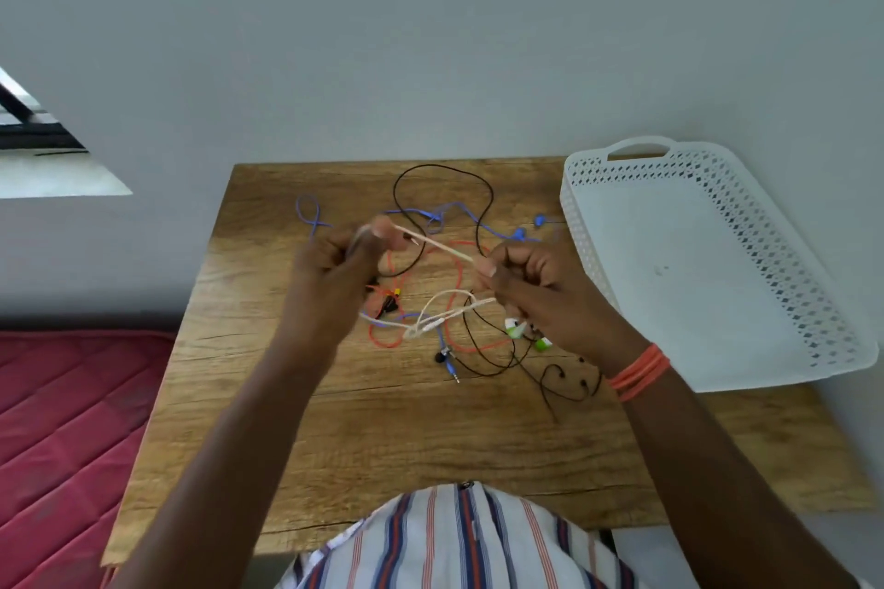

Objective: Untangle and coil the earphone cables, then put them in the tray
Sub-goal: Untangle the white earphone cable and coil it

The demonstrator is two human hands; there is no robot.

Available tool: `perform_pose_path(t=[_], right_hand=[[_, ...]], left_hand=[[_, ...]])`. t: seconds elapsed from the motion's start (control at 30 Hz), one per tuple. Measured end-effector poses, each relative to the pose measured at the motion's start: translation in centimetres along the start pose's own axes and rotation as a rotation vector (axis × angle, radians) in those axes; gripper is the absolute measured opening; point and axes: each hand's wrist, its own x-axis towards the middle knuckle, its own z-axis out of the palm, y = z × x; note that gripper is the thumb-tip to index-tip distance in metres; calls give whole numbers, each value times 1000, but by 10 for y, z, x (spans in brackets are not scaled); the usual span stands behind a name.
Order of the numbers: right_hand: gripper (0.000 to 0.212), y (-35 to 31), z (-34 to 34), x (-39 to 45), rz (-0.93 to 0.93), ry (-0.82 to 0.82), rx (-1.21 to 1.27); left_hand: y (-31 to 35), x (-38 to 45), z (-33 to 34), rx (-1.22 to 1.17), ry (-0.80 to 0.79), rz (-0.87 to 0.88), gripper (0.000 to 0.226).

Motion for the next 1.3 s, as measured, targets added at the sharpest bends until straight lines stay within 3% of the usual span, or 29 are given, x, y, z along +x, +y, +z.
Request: perform_pose_path(t=[0.13, 0.27, 0.33, 0.43, 0.53, 0.6, 0.7, 0.8, 1.0, 1.13, 1.3], right_hand=[[31, 12, 2, -13, 64, -83, 118], [31, 12, 0, -17, 109, -169, 460], [25, 5, 0, -13, 89, -220, 814], [27, -3, -1, -2, 22, -96, 1140], [20, 0, 0, 8, -24, 145, 843], [16, 11, 1, 9, -44, 232, 433], [15, 29, 4, 4, -87, 212, 0], [19, 36, 9, -5, -8, 90, -83], [23, 25, 24, -19, 231, -285, 496], [26, 25, 28, -20, 328, -257, 912], [26, 27, 33, -26, 312, -321, 1071]], left_hand=[[-14, 13, -19, -54, 284, -101, 33], [-28, 12, -15, 142, 247, -102, 21], [-35, 3, -3, 290, 99, -99, 17], [-41, -20, 20, 385, -340, -78, 15], [-31, -40, 35, 444, -710, 76, 29], [-19, -42, 36, 440, -785, 151, 33], [-4, -32, 26, 362, -649, 157, 26], [3, -22, 11, 306, -469, 161, 21], [-5, -17, 8, 167, -220, 81, 19], [-16, -14, 9, 175, -103, 19, 17], [-21, -17, 14, 193, -103, 1, 13]])
